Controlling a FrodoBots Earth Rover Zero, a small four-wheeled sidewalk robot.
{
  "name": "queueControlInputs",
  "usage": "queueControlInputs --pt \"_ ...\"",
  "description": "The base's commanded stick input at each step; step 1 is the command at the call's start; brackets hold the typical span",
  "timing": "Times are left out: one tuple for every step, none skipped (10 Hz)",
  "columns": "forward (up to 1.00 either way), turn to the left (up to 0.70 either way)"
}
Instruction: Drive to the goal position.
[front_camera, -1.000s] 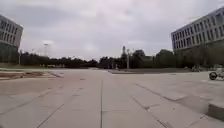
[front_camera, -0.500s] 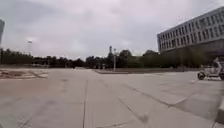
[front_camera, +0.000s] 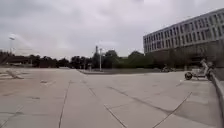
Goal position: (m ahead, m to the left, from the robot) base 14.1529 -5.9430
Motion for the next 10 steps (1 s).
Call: queueControlInputs --pt "1.0 -0.4" --pt "1.0 -0.4" --pt "1.0 -0.4" --pt "1.0 -0.4" --pt "1.0 -0.31" --pt "1.0 -0.18" --pt "1.0 -0.07" --pt "1.0 0.0" --pt "1.0 0.0" --pt "1.0 0.0"
